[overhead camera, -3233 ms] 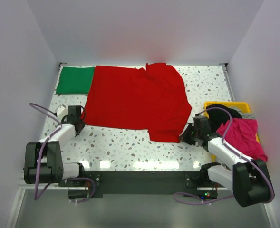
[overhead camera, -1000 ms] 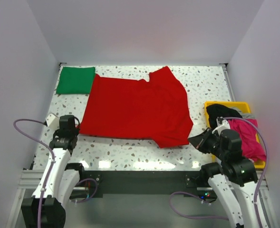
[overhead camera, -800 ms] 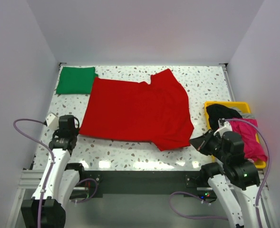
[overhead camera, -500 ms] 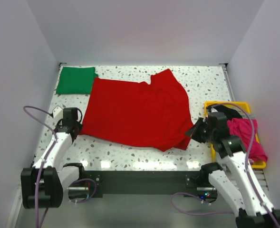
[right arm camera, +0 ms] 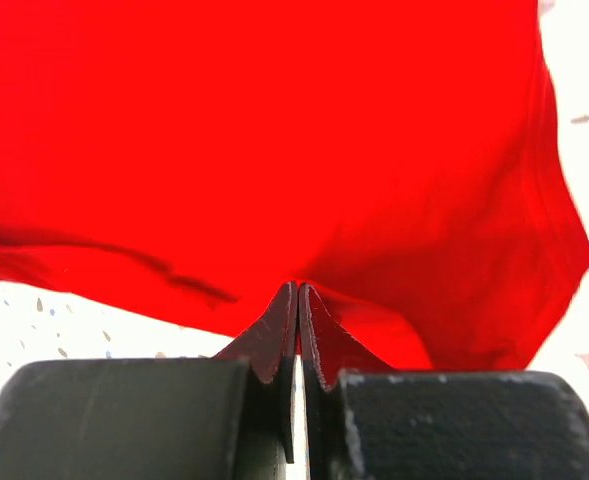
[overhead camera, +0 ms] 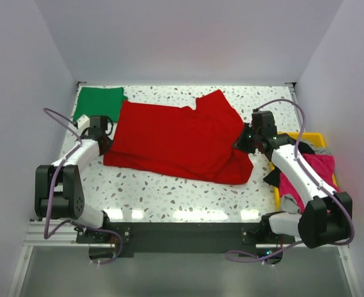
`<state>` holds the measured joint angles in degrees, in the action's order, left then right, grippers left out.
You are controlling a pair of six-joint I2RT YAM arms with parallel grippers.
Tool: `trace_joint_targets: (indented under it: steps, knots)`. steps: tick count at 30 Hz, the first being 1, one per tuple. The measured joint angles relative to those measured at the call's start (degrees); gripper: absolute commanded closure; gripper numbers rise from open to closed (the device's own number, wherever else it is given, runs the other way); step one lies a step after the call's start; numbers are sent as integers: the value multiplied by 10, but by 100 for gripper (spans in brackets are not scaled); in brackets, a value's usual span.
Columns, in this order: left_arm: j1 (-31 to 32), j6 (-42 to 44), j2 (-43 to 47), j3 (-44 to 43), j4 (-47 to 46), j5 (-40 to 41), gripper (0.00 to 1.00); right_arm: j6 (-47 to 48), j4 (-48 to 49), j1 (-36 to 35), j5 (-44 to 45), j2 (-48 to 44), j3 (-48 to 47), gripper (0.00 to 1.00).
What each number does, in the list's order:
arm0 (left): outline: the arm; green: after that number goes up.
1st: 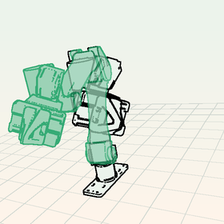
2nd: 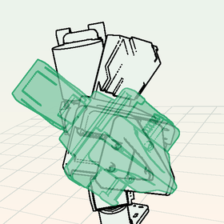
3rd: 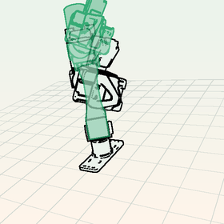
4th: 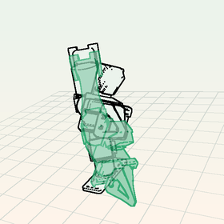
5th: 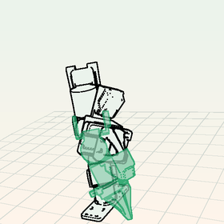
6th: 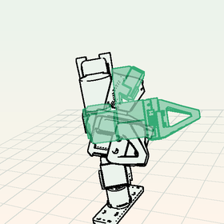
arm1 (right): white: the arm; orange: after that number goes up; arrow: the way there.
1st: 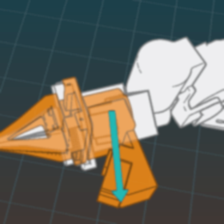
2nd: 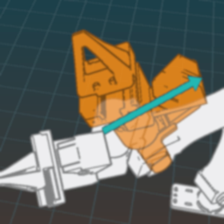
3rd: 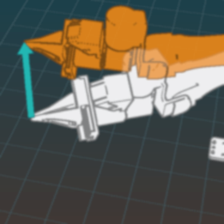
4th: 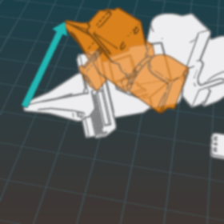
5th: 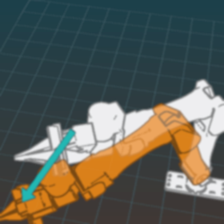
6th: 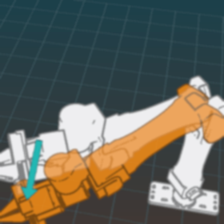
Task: Fold and stack the t-shirts
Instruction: Fold the tshirt
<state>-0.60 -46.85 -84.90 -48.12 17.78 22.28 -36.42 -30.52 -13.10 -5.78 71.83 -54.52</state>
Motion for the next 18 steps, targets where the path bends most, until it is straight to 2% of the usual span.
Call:
trace_joint_targets:
  steps: [8, 18]
  knots:
    - [0, 0, -25, -39, -4, -7, 100, 9, 16, 4, 19, 59, -57, 100]
    - [0, 2, -37, -41, -5, -15, 100, 11, 24, 35, 21, 70, -61, 100]
